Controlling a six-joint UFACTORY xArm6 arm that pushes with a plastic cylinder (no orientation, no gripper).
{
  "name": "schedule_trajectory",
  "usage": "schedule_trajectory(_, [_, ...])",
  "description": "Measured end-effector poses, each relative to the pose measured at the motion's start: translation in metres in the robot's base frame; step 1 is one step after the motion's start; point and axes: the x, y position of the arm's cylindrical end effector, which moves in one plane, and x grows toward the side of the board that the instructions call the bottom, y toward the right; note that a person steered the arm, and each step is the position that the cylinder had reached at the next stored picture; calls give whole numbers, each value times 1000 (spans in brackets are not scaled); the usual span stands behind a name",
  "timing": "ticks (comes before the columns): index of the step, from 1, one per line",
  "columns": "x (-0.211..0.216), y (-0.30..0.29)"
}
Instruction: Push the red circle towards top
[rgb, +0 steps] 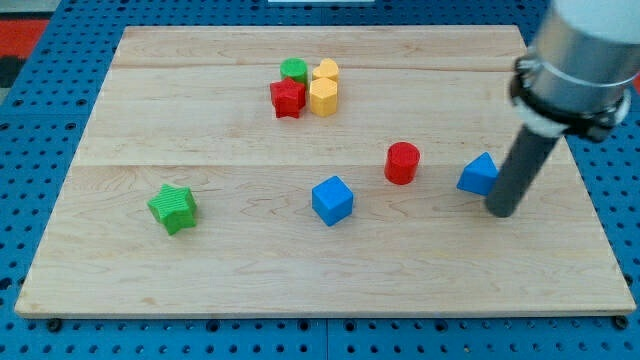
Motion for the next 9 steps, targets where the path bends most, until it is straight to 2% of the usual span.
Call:
schedule_trajectory(1, [-41,-66])
schedule_trajectory(2, [-102,-70])
schedule_trajectory(4, [-60,-89])
schedule_trajectory(5, [-74,-124])
schedule_trajectory(6, [-113,-119])
schedule_trajectory(7, [-114,-119])
schedule_trajectory(8, [-93,-118])
schedule_trajectory(9, [-106,-112])
